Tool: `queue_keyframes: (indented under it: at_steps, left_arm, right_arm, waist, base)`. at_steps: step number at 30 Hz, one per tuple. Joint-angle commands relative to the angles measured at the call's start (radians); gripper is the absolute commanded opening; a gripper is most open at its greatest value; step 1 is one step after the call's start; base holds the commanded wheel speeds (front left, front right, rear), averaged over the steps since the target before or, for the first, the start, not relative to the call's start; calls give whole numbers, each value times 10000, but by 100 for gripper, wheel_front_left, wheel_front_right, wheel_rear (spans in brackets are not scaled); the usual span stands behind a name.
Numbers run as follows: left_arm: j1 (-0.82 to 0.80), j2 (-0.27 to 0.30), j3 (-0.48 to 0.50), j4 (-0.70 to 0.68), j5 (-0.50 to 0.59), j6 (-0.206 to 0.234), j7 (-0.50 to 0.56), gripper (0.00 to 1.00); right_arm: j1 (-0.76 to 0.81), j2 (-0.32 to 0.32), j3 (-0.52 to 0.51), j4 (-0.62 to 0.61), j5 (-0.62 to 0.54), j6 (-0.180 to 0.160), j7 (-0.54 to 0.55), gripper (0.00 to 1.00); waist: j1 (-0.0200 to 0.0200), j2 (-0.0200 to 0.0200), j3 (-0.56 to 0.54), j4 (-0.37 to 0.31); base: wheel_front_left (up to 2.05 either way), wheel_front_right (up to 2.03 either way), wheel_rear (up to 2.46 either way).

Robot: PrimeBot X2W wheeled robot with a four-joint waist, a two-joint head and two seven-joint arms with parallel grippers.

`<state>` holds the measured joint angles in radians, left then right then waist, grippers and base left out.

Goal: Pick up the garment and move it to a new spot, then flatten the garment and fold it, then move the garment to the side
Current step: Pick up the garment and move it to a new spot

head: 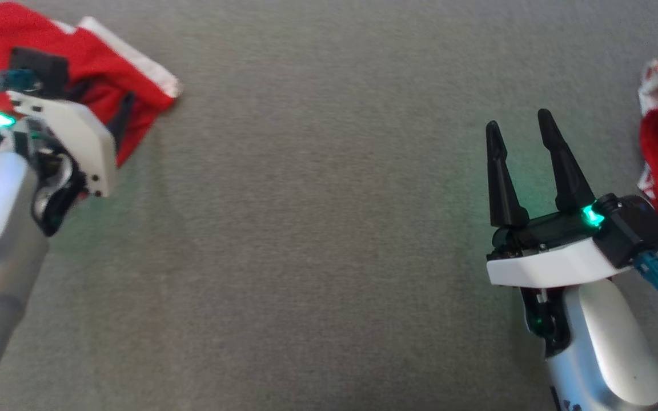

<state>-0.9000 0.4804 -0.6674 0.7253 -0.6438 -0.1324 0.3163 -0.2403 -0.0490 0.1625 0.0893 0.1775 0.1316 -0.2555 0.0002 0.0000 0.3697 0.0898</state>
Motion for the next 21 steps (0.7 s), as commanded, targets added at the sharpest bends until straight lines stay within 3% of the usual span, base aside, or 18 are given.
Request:
queue_keyframes:
  at_steps: [1,16,17,18,19,21]
  left_arm:
    - [-605,671,255,46,-90,18,26,100]
    - [-1173,495,-252,2221,-796,18,546,100]
    - [-1168,447,-299,2268,-885,18,620,46]
    - [-1177,421,-336,2254,-964,18,579,8]
    - [-1190,412,-380,2185,-1012,18,410,0]
    - [-1231,437,-525,2052,-971,18,-130,0]
  right_arm:
    - [-276,-12,230,-376,11,-9,-63,100]
    - [-390,-12,48,-648,-40,-9,-63,100]
    - [-382,-12,24,-655,-52,-9,-63,100]
    - [-371,-12,4,-655,-66,-9,-63,100]
    - [-362,-12,-13,-652,-84,-9,-63,100]
    - [-346,-12,-59,-624,-107,-9,-63,100]
  waist:
    - [-2,0,365,-389]
    - [-2,0,822,-867]
    - [-2,0,815,-861]
    - [-2,0,804,-851]
    - [-2,0,790,-837]
    - [-2,0,706,-791]
  base:
    - [0,0,0]
    - [0,0,0]
    - [0,0,0]
    - [0,0,0]
    - [0,0,0]
    - [0,0,0]
